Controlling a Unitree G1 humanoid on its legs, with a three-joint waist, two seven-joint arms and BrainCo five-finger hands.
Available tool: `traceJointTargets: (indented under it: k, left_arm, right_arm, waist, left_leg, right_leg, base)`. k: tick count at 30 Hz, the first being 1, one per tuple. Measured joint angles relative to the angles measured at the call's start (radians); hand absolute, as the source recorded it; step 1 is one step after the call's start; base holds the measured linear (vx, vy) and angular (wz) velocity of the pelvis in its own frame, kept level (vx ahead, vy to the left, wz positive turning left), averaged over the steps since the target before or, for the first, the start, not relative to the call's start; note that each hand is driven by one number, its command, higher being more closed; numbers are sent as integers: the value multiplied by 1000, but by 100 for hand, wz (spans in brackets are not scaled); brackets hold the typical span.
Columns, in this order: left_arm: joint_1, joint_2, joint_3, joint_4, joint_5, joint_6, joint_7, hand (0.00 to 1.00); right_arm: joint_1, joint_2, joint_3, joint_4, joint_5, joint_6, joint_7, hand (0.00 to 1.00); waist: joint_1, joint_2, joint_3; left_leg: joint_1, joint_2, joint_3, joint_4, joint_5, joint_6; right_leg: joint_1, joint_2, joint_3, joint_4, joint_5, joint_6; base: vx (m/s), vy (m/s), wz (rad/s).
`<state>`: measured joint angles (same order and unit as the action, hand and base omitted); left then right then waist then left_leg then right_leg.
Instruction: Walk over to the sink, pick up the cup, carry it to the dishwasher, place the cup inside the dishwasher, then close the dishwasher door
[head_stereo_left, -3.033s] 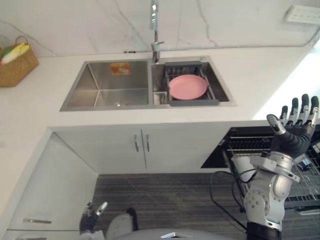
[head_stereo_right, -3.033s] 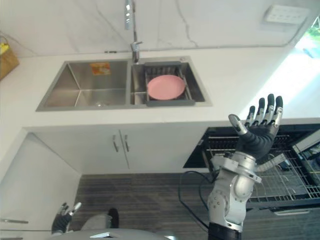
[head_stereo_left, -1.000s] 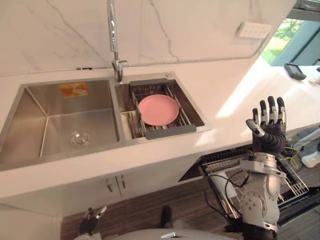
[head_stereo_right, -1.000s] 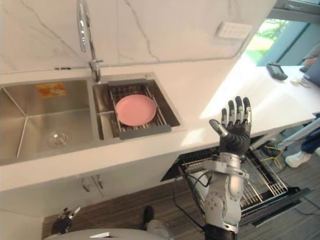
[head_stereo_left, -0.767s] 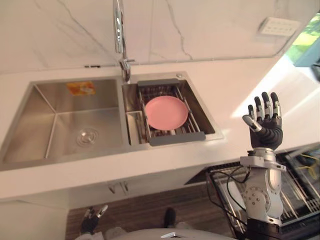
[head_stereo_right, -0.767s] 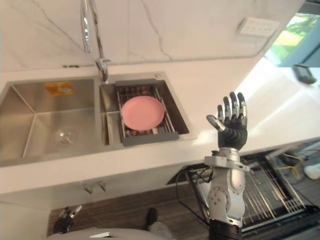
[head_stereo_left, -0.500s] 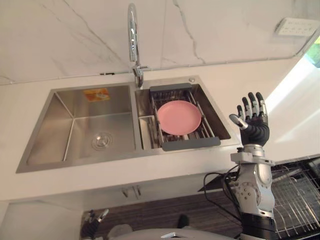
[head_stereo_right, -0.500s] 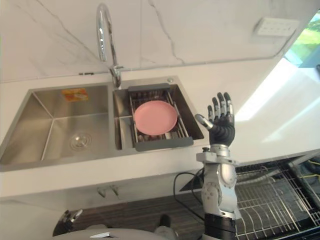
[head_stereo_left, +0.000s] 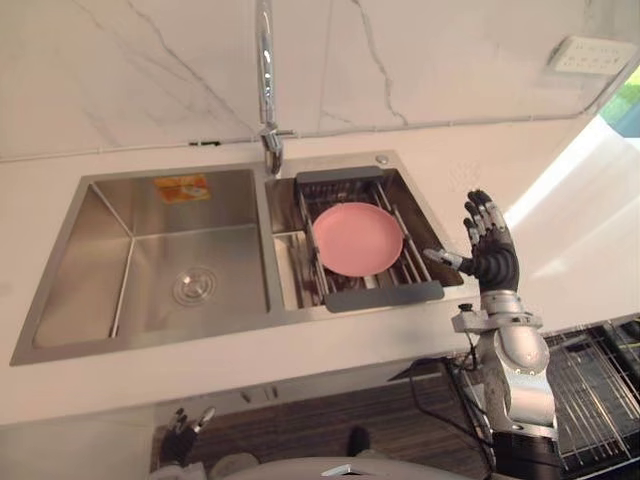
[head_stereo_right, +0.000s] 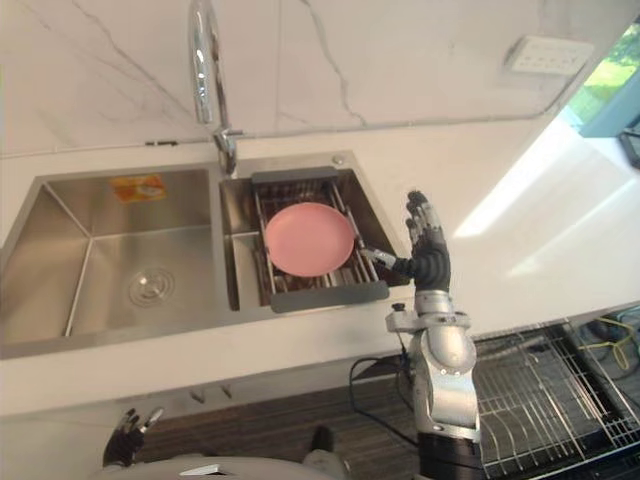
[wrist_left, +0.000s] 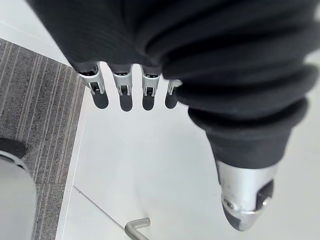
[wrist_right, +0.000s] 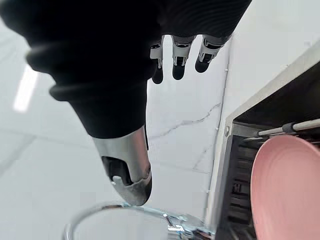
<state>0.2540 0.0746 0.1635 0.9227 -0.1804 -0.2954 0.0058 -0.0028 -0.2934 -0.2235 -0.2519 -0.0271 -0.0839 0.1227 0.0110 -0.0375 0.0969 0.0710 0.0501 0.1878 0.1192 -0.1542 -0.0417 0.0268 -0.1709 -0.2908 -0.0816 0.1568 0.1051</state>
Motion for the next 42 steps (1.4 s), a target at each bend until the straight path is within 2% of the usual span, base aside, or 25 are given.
traceJointTargets:
  k: [1, 3, 6, 12, 14, 24, 27, 37, 42]
  left_arm:
    - [0, 2, 1, 3, 1, 0, -2, 0]
    - [2, 8, 10, 12, 10, 1, -14, 0]
    - [11, 8, 23, 12, 13, 7, -20, 0]
    - [17, 27, 33, 13, 59, 38, -29, 0]
    - [17, 29, 32, 12, 67, 38, -30, 0]
    - [43, 44, 21, 13, 78, 49, -35, 0]
    - [44, 47, 9, 11, 77, 50, -35, 0]
    - [67, 63, -12, 9, 77, 49, -41, 0]
    - [72, 63, -19, 8, 77, 49, -42, 0]
  right_arm:
    - [-17, -24, 9, 0, -49, 0, 1, 0]
    - [-116, -136, 36, 0, -205, -5, 8, 0]
    - [-257, -261, 66, 11, -332, -30, 35, 0]
    - [-361, -344, 170, 135, -528, -87, 156, 0]
    - [-384, -360, 205, 174, -568, -112, 174, 0]
    - [-445, -434, 348, 369, -716, -215, 219, 0]
    - [-456, -451, 381, 408, -753, -225, 230, 0]
    - [-453, -467, 389, 462, -787, -264, 234, 0]
    - [-429, -467, 409, 470, -806, -287, 198, 0]
  waist:
    - [-1, -2, 0]
    - [-2, -9, -2]
    - [-1, -16, -10]
    - [18, -46, -38]
    - [26, -48, -40]
    - [41, -65, -42]
    - [45, -67, -41]
    - [44, -73, -37]
    - [44, -74, -37]
  left_leg:
    - [-1, 0, 0, 0, -1, 1]
    - [-8, 0, 1, -1, -4, 1]
    - [-17, 2, -2, -4, 4, -2]
    - [-15, -1, -27, -33, 33, -5]
    - [-15, -5, -32, -33, 33, -5]
    - [-24, -15, -68, -43, 49, -1]
    - [-23, -20, -80, -71, 72, -1]
    - [-26, -23, -82, -74, 83, 0]
    - [-26, -23, -82, -74, 84, 0]
  right_leg:
    - [0, 0, 1, 0, 0, 0]
    - [-1, -1, 2, -2, -8, 5]
    - [-10, 1, 0, 0, -13, 2]
    - [-14, 3, -25, 0, -5, 3]
    - [-12, 1, -34, 0, -5, 2]
    - [-4, -8, -74, -6, -4, 1]
    - [-10, -11, -83, -7, -2, 1]
    - [-13, -15, -83, -7, 4, 1]
    - [-13, -15, -82, -7, 4, 1]
  base:
    - [-98, -23, -4]
    - [-138, -42, -2]
    - [-68, -36, 2]
    - [12, -19, 14]
    - [-8, 4, 6]
    - [-42, -6, 10]
    - [-60, -19, 14]
    - [-46, -8, 1]
    - [0, 0, 0]
